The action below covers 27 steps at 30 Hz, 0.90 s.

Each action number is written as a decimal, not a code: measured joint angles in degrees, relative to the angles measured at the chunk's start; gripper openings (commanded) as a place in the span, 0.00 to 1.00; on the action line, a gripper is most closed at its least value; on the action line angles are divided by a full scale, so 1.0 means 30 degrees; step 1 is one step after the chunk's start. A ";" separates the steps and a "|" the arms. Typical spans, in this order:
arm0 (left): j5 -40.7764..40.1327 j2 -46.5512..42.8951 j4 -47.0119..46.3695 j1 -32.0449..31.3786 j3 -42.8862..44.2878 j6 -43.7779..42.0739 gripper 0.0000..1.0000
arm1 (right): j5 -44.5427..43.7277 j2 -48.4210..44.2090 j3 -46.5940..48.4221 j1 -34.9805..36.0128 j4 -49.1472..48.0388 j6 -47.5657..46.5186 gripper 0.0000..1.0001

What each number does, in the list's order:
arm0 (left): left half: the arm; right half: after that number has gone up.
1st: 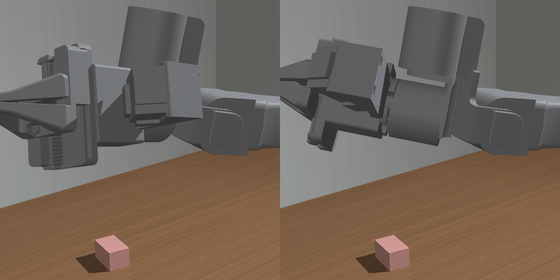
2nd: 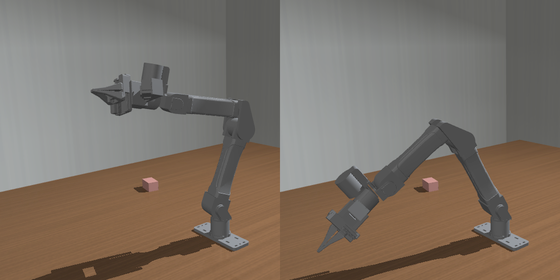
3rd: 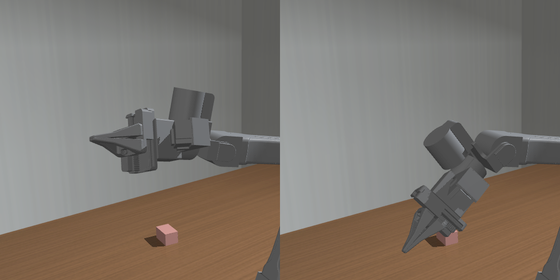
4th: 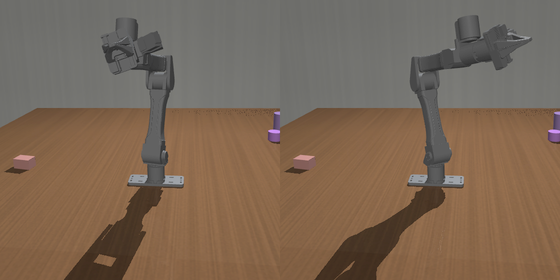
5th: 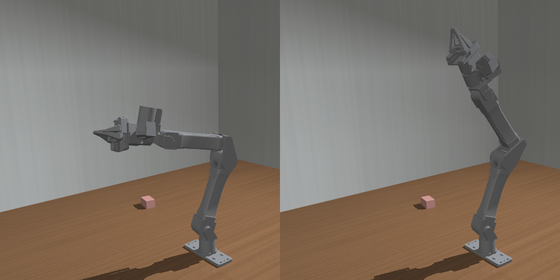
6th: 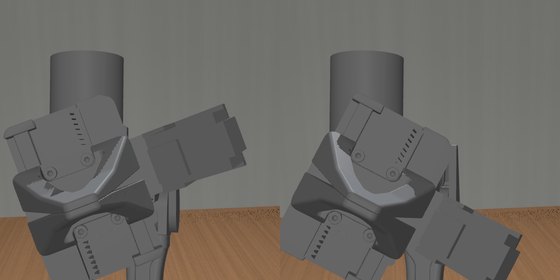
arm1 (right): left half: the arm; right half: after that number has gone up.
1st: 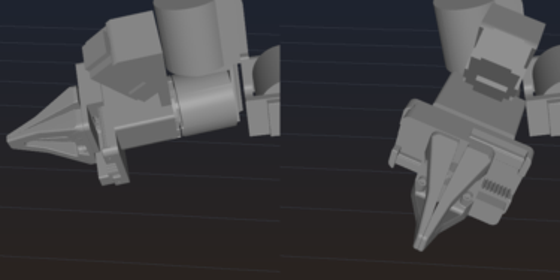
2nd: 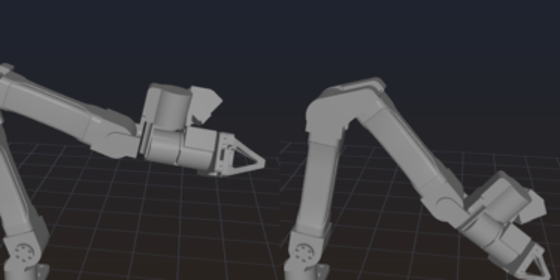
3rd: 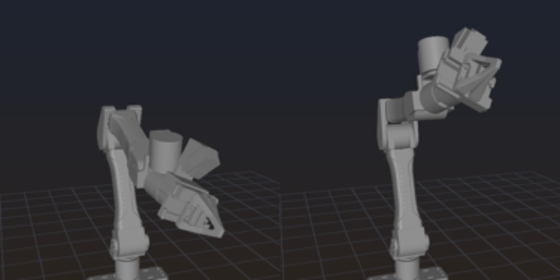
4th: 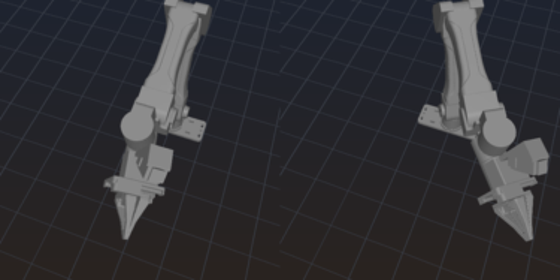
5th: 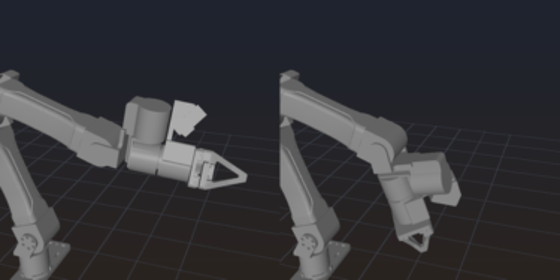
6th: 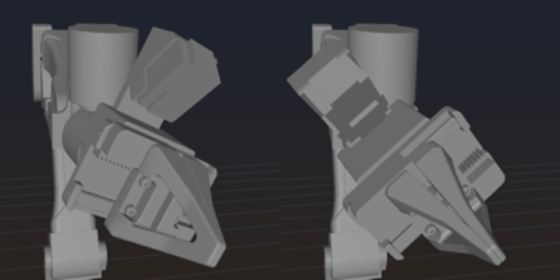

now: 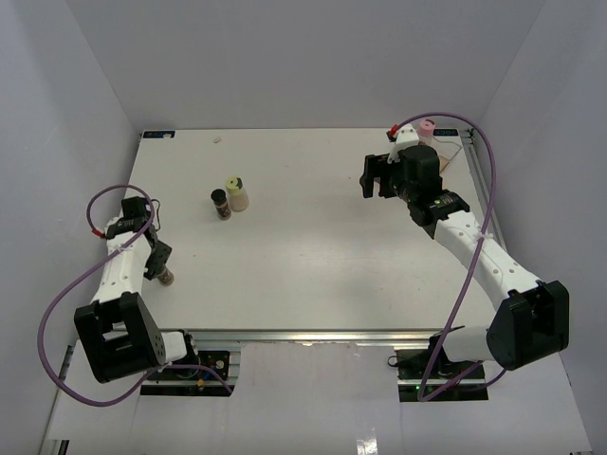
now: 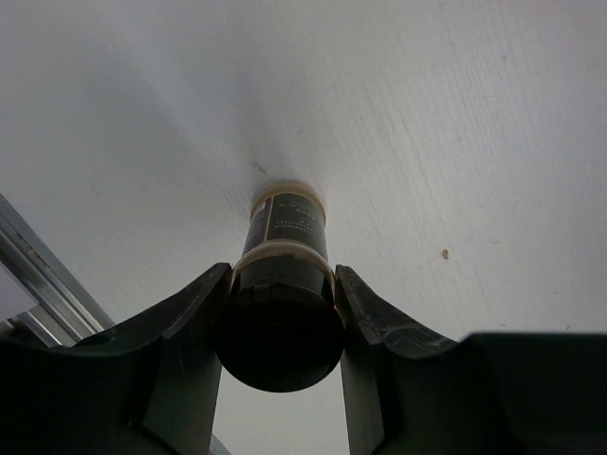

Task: Organize the condiment bottles

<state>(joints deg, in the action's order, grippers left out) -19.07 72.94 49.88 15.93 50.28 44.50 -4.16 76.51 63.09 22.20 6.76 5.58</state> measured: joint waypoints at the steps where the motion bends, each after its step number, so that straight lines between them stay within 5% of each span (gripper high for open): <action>1: 0.0111 -0.0032 -0.0139 -0.0176 0.0000 -0.0292 0.00 | 0.0000 -0.0005 0.0005 0.0000 0.0000 0.0000 0.88; 4: 0.0182 -0.0289 -0.0338 -0.1584 0.0046 -0.1209 0.00 | 0.0000 -0.0007 0.0007 0.0000 0.0010 0.0000 0.88; 10: 0.0122 -0.0162 -0.0154 -0.8565 0.1561 -0.2316 0.00 | 0.0023 -0.0013 0.0007 0.0007 0.0144 -0.0001 0.88; 15: 0.0632 0.1619 -0.0003 -1.2382 0.3556 -0.2530 0.00 | 0.0020 -0.0341 0.0007 0.0000 0.0162 0.0039 0.88; 27: 0.1267 1.0837 -0.0325 -1.8421 1.2772 -0.3753 0.00 | -0.1002 -0.2944 -0.0330 -0.0264 0.0645 0.0717 0.88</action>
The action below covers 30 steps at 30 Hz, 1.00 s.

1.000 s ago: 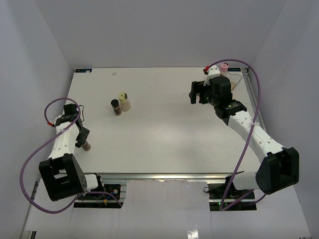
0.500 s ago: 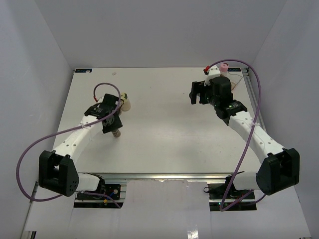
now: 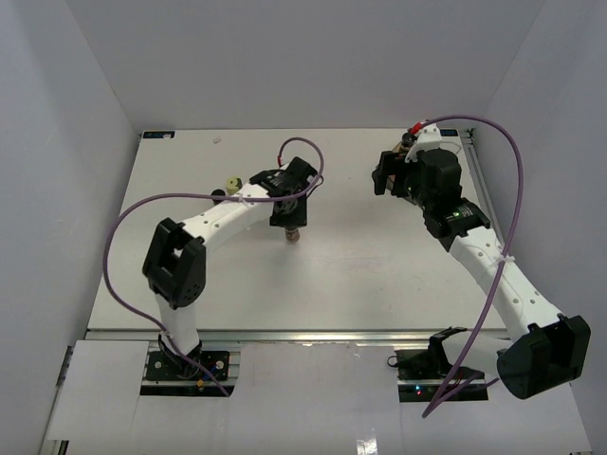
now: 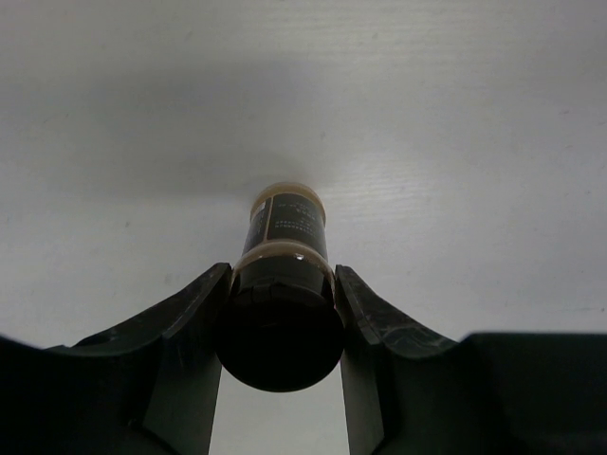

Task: Organize the condiment bottles

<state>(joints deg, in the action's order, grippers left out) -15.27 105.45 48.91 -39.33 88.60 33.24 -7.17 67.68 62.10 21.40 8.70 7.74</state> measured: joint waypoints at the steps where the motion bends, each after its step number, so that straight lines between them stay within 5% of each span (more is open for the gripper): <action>1: -0.0013 0.0743 0.0040 -0.0222 0.0807 -0.0114 0.00 | -0.0138 -0.0145 -0.0094 -0.0017 0.0111 0.0071 0.88; 9: 0.0659 0.5132 0.0240 -0.1262 0.5398 -0.0970 0.04 | -0.0743 -0.1961 -0.1610 -0.0144 0.0181 0.0421 0.89; 17: 0.1128 0.5711 0.0826 -0.1398 0.6695 -0.1675 0.63 | -0.1066 -0.2229 -0.1674 -0.0151 0.0018 0.0412 0.89; 30: 0.1334 0.5719 0.1253 -0.1428 0.6695 -0.1842 0.84 | -0.1213 -0.2443 -0.1922 -0.0151 -0.0087 0.0270 0.89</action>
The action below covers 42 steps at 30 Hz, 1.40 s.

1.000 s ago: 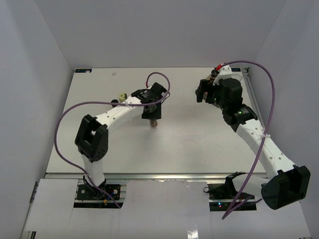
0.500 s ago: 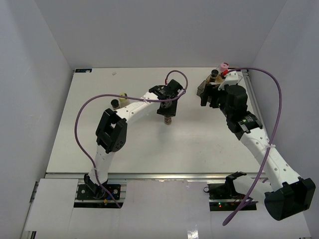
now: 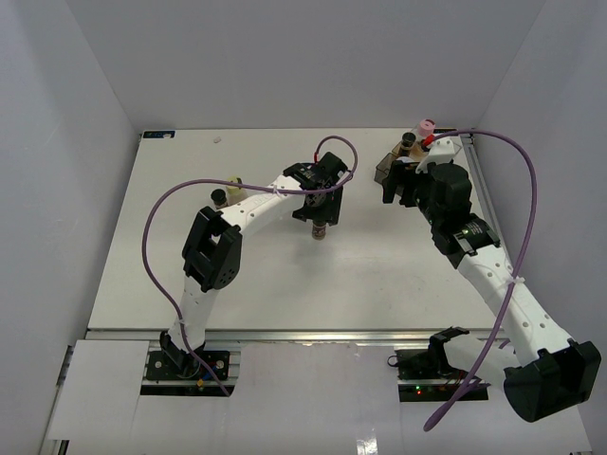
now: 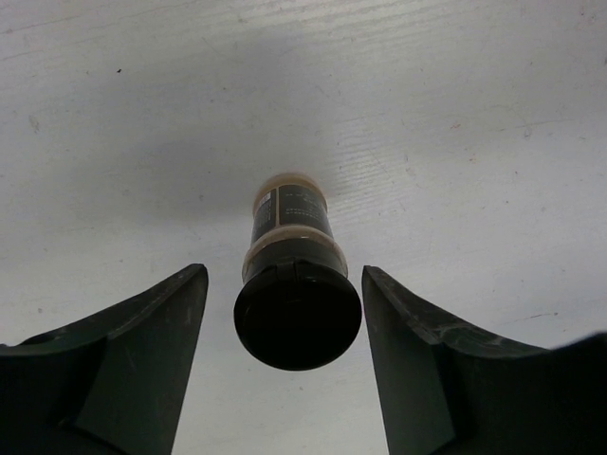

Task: Organize the condiment bottles

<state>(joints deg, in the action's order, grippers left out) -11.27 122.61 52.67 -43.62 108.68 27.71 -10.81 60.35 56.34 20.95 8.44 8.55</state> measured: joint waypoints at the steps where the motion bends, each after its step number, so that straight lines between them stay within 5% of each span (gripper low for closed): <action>1: -0.0008 0.0000 0.0044 0.0000 0.0000 0.0020 0.86 | 0.0009 -0.0004 0.0000 0.0000 -0.0004 -0.0004 0.89; 4: -0.0045 -0.0042 0.0180 0.0000 0.0000 0.0112 0.98 | 0.0214 -0.0004 0.0000 0.0000 0.0011 -0.0065 0.89; 9: -0.0191 -0.1007 0.0103 0.0000 -0.0159 0.0274 0.98 | 0.0952 -0.0004 0.0014 -0.0058 0.0115 -0.0300 0.89; 17: -0.1302 -0.7723 -0.1273 0.0184 -0.3168 0.1084 0.98 | 0.3297 0.0582 0.0769 -0.0073 0.0678 -0.0485 0.88; 29: -0.1729 -1.8374 -0.1147 0.7156 -1.4229 0.1390 0.98 | 0.5437 0.6228 0.3219 0.2883 0.1253 -0.0522 0.88; 42: -0.1597 -2.3932 -0.2294 0.7308 -1.8477 0.0002 0.98 | 0.3116 1.1782 0.5455 0.6250 0.2285 -0.0833 0.87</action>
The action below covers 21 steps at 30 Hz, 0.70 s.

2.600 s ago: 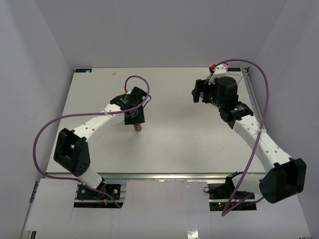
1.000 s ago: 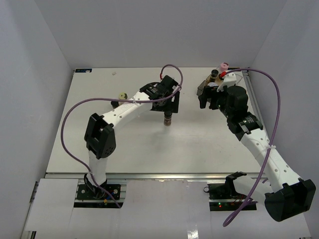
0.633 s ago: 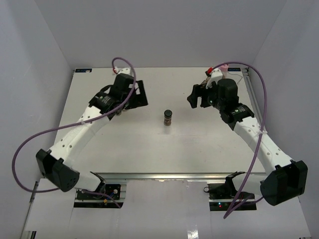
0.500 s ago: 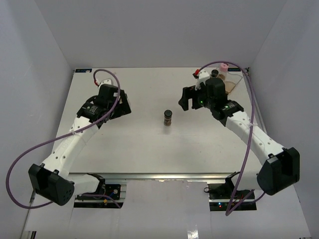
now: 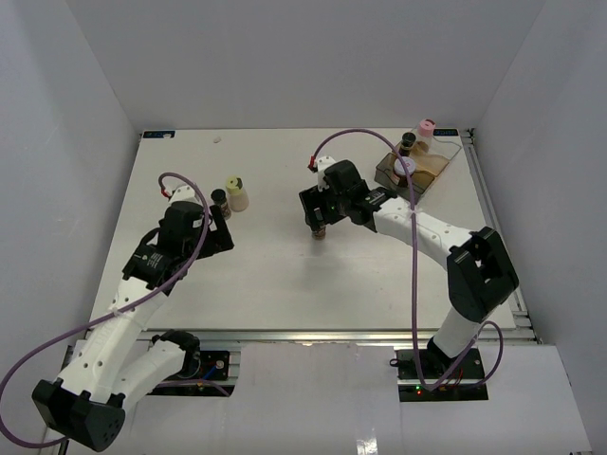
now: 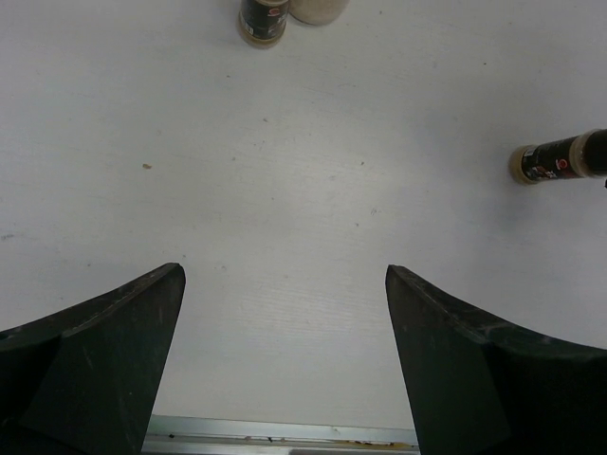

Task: Organize the condiment bottles

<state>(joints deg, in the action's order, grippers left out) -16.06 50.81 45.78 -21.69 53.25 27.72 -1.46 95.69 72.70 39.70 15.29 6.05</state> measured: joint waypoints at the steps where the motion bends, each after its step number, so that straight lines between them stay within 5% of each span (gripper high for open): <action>1: -0.0003 -0.0170 -0.0127 0.0000 -0.0223 -0.0048 0.98 | -0.0238 0.0244 0.0125 0.0055 0.0017 -0.0012 0.87; 14: 0.0430 -0.0312 -0.1440 0.0051 -0.1766 -0.0248 0.98 | -0.2009 0.2316 0.0738 0.0290 0.0310 -0.0167 0.79; 21: 0.0504 -0.0349 -0.1889 0.0051 -0.2218 -0.0260 0.98 | -0.2177 0.2721 0.0738 0.0292 0.0139 -0.0286 0.50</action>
<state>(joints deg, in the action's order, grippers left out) -14.55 49.76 40.12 -21.54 46.60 26.94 -7.99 103.86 74.91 40.58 15.71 5.19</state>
